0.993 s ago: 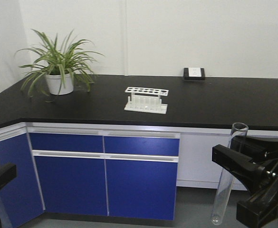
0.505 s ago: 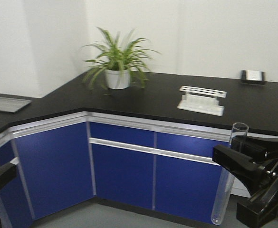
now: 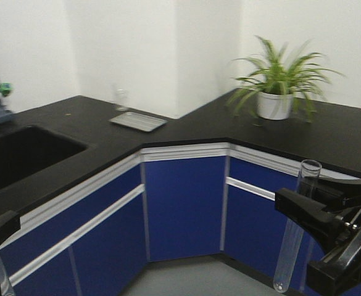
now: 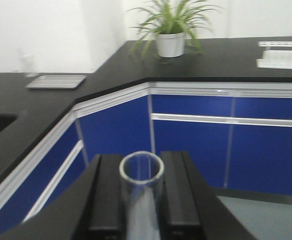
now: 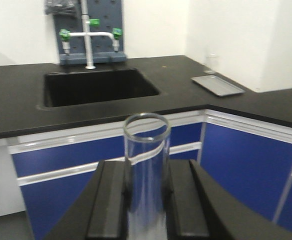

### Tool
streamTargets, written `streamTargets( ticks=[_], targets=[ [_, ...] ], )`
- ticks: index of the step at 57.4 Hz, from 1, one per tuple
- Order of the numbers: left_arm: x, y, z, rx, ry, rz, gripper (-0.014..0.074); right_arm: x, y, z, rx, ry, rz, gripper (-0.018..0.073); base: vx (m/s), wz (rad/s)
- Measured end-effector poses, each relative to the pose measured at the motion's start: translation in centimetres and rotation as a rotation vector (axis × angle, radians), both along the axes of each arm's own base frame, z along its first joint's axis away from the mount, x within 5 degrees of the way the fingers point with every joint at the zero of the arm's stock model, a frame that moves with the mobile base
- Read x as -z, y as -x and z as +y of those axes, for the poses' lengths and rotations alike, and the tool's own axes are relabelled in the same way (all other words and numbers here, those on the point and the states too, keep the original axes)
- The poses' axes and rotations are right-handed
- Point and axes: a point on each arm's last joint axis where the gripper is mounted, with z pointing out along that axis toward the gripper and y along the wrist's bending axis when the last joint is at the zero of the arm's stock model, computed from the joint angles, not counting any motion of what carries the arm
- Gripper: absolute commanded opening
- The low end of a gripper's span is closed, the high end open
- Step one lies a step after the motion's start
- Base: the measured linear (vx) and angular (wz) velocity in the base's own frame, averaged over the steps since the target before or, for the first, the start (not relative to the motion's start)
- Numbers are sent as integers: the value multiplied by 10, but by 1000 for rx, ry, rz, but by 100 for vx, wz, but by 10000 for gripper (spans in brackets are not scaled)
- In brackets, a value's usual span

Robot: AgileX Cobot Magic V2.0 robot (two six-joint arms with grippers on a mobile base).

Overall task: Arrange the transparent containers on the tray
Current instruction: 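Drive the base past the sink to the yellow tray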

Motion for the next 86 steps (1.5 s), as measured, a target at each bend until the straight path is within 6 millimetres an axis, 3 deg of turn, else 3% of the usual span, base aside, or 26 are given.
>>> streamTargets(
  ticks=[86],
  targets=[
    [0, 0, 0, 0, 0, 0, 83, 0, 0, 0, 0, 0, 0, 102, 12, 53]
  ],
)
